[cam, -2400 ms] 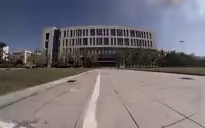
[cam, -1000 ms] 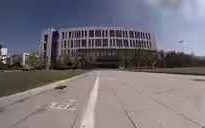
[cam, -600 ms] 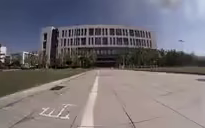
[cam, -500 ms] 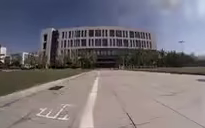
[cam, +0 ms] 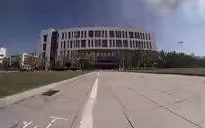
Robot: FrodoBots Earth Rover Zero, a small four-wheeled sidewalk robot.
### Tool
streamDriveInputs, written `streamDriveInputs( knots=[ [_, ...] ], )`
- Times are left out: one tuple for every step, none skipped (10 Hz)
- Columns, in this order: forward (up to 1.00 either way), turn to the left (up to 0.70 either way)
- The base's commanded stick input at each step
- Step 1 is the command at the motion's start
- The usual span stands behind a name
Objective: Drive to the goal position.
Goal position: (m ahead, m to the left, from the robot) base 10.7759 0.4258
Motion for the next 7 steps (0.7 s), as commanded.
streamDriveInputs(
  knots=[
    [0.70,0.04],
    [0.70,0.03],
    [0.70,0.02],
    [0.70,0.02],
    [0.70,0.02],
    [0.70,0.02],
    [0.70,0.00]
  ],
)
